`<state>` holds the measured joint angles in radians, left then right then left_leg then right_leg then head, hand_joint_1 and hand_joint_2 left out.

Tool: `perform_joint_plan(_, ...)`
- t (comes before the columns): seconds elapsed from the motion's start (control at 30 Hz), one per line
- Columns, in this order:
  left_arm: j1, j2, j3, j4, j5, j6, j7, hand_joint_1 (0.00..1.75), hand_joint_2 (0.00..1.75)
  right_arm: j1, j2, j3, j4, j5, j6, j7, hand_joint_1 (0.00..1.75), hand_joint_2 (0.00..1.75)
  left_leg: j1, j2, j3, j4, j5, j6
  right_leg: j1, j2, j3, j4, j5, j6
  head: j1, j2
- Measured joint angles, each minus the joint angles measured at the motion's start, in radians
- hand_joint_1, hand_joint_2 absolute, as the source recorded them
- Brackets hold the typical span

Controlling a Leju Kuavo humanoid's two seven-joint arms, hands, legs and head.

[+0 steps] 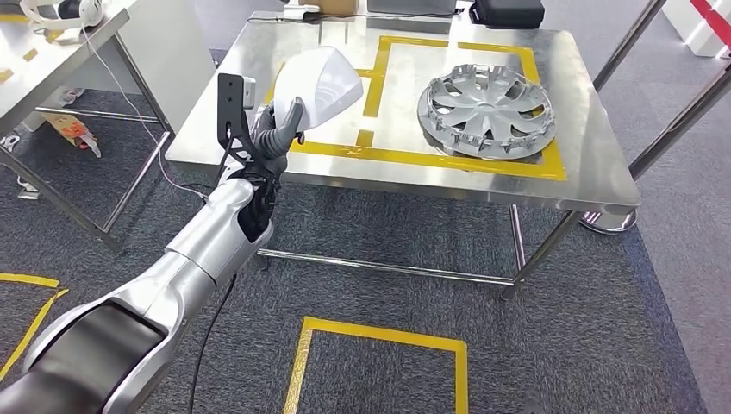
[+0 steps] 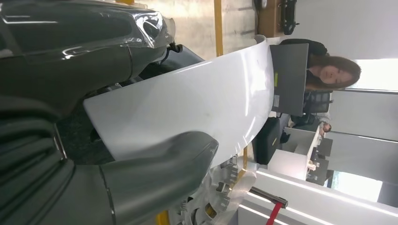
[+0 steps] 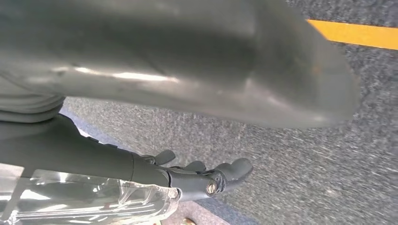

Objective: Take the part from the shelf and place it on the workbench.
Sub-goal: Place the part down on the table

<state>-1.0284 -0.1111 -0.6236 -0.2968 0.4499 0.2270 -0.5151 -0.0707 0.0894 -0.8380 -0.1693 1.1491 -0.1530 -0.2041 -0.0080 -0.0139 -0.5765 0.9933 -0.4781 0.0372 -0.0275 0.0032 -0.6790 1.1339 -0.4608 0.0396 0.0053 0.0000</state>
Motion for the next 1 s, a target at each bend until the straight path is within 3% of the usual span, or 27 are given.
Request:
perform_joint_plan(0.07,-0.002,-0.002,0.001,0.000,-0.001,-0.002,0.000,1.75,1.75,-0.001,-0.001,0.000,0.000,0.000,0.000,0.000,0.00,0.00,-0.004,-0.001,0.004,0.006,-0.013,-0.009,0.002,0.000,0.040,-0.093,0.030,-0.005,0.003,0.000)
perform_joint_plan(0.17,-0.001,-0.004,0.001,0.000,-0.007,-0.008,0.001,1.75,1.75,0.001,0.000,0.000,0.000,-0.001,0.000,0.000,0.00,0.00,-0.005,-0.002,0.001,0.007,-0.022,-0.020,0.003,0.002,0.050,-0.107,0.018,-0.017,-0.001,0.000)
perform_joint_plan(0.23,-0.003,-0.004,0.002,-0.001,-0.012,-0.011,0.001,1.75,1.75,0.001,0.001,-0.001,0.000,-0.001,0.000,-0.001,0.00,0.00,-0.004,0.001,-0.013,0.037,-0.040,-0.031,-0.002,0.003,0.059,-0.110,0.012,-0.028,-0.008,0.000)
perform_joint_plan(0.27,-0.004,-0.004,0.002,-0.001,-0.014,-0.013,0.001,1.75,1.75,0.000,0.001,-0.001,0.000,-0.001,0.000,-0.001,0.00,0.00,-0.001,0.002,-0.037,0.084,-0.060,-0.037,-0.004,0.002,0.066,-0.111,0.008,-0.033,-0.012,0.000)
perform_joint_plan(0.37,0.002,-0.004,0.003,-0.001,-0.017,-0.015,0.003,1.75,1.75,0.000,0.001,-0.001,0.000,-0.001,0.000,-0.002,0.00,0.00,0.008,0.004,-0.159,0.283,-0.113,-0.048,-0.005,0.002,0.080,-0.111,-0.006,-0.039,-0.022,0.000)
perform_joint_plan(0.4,0.006,-0.004,0.003,-0.001,-0.018,-0.016,0.004,1.75,1.75,0.001,0.001,-0.001,0.000,-0.001,0.000,-0.002,0.00,0.00,0.010,0.004,-0.183,0.305,-0.103,-0.049,-0.005,0.003,0.087,-0.111,-0.011,-0.039,-0.023,0.000)
perform_joint_plan(0.43,0.008,-0.004,0.004,-0.001,-0.020,-0.016,0.005,1.75,1.75,0.001,0.001,-0.002,0.000,-0.001,0.000,-0.002,0.00,0.00,0.012,0.004,-0.184,0.283,-0.072,-0.048,-0.005,0.004,0.095,-0.111,-0.017,-0.038,-0.026,0.000)
perform_joint_plan(0.5,0.007,-0.003,0.007,0.000,-0.027,-0.016,0.006,1.75,1.75,0.002,0.002,-0.002,0.000,-0.001,0.000,-0.002,0.00,0.00,0.011,0.004,-0.136,0.148,0.017,-0.043,-0.005,0.006,0.113,-0.112,-0.030,-0.032,-0.033,0.000)
perform_joint_plan(0.57,0.002,-0.004,0.012,0.000,-0.032,-0.017,0.007,1.75,1.75,0.000,0.002,-0.002,0.000,-0.001,0.000,-0.003,0.00,0.00,0.007,0.004,-0.083,0.040,0.057,-0.037,-0.002,0.007,0.122,-0.114,-0.040,-0.023,-0.037,0.000)
perform_joint_plan(0.63,-0.002,-0.005,0.014,-0.001,-0.033,-0.017,0.008,1.75,1.75,-0.001,0.002,-0.002,0.000,-0.001,0.000,-0.003,0.00,0.00,0.001,0.003,-0.068,0.018,0.047,-0.030,-0.001,0.007,0.124,-0.119,-0.045,-0.012,-0.036,0.000)
perform_joint_plan(0.73,-0.004,-0.005,0.018,-0.003,-0.036,-0.017,0.010,1.75,1.75,-0.001,0.003,-0.002,0.000,-0.001,0.000,-0.003,0.00,0.00,0.006,0.002,-0.053,0.004,0.040,-0.012,-0.003,0.004,0.120,-0.101,-0.061,0.002,-0.033,0.000)
perform_joint_plan(0.8,-0.006,-0.009,0.020,-0.004,-0.038,-0.018,0.010,1.75,1.75,-0.001,0.002,-0.001,0.000,-0.001,0.000,-0.003,0.00,0.00,0.007,0.003,-0.041,-0.001,0.033,0.000,-0.002,0.002,0.066,0.002,-0.102,0.006,-0.022,0.000)
perform_joint_plan(0.87,0.000,-0.011,0.021,-0.004,-0.039,-0.018,0.011,1.75,1.75,0.000,0.000,-0.001,0.000,-0.001,0.000,-0.003,0.00,0.00,0.004,0.002,-0.030,-0.001,0.022,0.005,0.000,0.002,-0.021,0.140,-0.140,0.008,-0.011,0.000)
perform_joint_plan(0.9,0.004,-0.012,0.021,-0.003,-0.040,-0.018,0.012,1.75,1.75,0.002,0.000,-0.001,0.000,-0.001,0.000,-0.003,0.00,0.00,0.003,0.002,-0.022,-0.001,0.015,0.006,0.000,0.002,-0.050,0.175,-0.136,0.008,-0.008,0.000)
perform_joint_plan(0.93,0.008,-0.012,0.021,-0.003,-0.041,-0.019,0.012,1.75,1.75,0.003,0.000,-0.001,0.000,-0.001,0.000,-0.003,0.00,0.00,0.002,0.001,-0.012,0.000,0.007,0.005,0.000,0.002,-0.059,0.166,-0.110,0.007,-0.005,0.000)
perform_joint_plan(1.0,0.011,-0.014,0.021,-0.003,-0.044,-0.019,0.013,1.75,1.75,0.004,-0.001,-0.002,0.000,-0.001,0.000,-0.003,0.00,0.00,0.002,0.000,0.012,0.002,-0.012,0.000,0.000,0.001,-0.022,0.042,-0.018,0.003,-0.002,0.000)
